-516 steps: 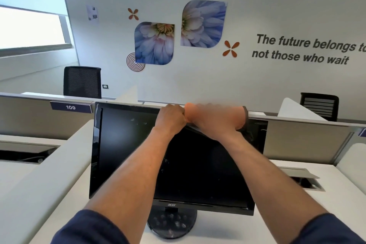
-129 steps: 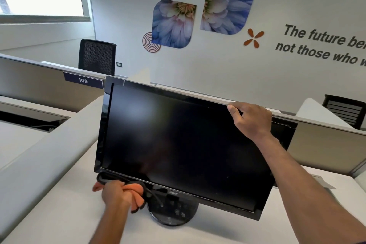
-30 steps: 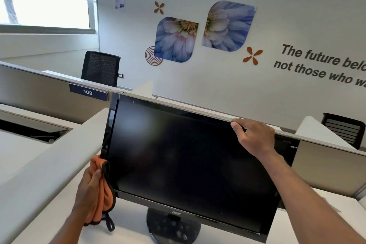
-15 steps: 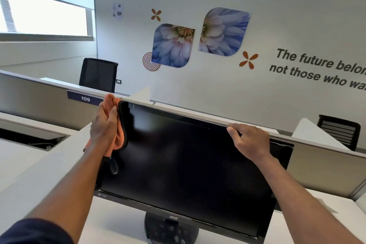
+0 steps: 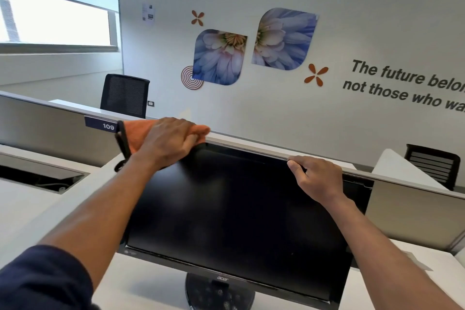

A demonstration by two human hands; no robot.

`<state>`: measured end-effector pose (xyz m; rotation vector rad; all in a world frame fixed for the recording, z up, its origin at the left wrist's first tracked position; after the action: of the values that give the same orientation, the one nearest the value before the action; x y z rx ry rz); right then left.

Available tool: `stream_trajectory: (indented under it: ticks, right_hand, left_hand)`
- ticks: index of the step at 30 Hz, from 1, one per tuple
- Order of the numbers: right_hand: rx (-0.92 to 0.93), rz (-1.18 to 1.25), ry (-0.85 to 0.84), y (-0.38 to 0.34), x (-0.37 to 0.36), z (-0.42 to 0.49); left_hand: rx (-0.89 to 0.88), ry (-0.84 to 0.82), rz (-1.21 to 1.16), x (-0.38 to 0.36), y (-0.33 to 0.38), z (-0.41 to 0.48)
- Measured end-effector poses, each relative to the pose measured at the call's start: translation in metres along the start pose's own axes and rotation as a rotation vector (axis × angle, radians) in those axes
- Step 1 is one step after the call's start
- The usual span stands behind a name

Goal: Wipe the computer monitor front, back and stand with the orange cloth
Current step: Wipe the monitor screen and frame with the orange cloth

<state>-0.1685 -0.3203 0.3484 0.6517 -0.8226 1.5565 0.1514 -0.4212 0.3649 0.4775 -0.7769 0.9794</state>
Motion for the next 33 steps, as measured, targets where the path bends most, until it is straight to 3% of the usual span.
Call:
stream_trajectory:
  ticks: [5,10,16,19,22,25,28,33]
  right_hand:
    - [-0.021,0.015,-0.038,0.004,0.001,-0.004]
    - [-0.029,0.014,-0.08,0.001,0.002,-0.004]
    - [-0.019,0.029,-0.171,0.0,-0.005,-0.006]
    - [0.036,-0.075,0.0,-0.018,0.004,-0.021]
    - [0.088,0.235,0.183,-0.064,0.008,-0.069]
    - [0.051,0.731,0.021,-0.115,-0.024,-0.123]
    - [-0.077,0.96,-0.152,-0.139,-0.053,-0.164]
    - [-0.183,0.797,-0.458,-0.143,-0.09,-0.22]
  left_hand:
    - [-0.125,-0.042,0.056,-0.019,0.07,-0.007]
    - [-0.162,-0.195,0.057,-0.028,0.08,-0.01]
    - [-0.192,-0.083,-0.126,0.0,0.076,-0.019]
    - [-0.027,0.053,-0.324,0.02,0.063,-0.033]
    - [0.29,0.156,-0.673,0.035,0.057,-0.071]
    - [0.694,0.217,-1.115,0.015,0.061,-0.133]
    - [0.967,0.122,-1.577,-0.046,0.094,-0.197]
    - [1.218,-0.083,-1.907,-0.108,0.14,-0.277]
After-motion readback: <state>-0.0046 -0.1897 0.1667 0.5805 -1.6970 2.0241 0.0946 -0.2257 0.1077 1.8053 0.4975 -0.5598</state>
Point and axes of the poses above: each hand's wrist, its own z-axis towards the middle knuckle, its own x-axis out of the back of the hand, y = z × x, the point moved 10 cm from there along z, towards the middle knuckle, and after that the axes turned 4 degrees about z, right-handed, at the moved point
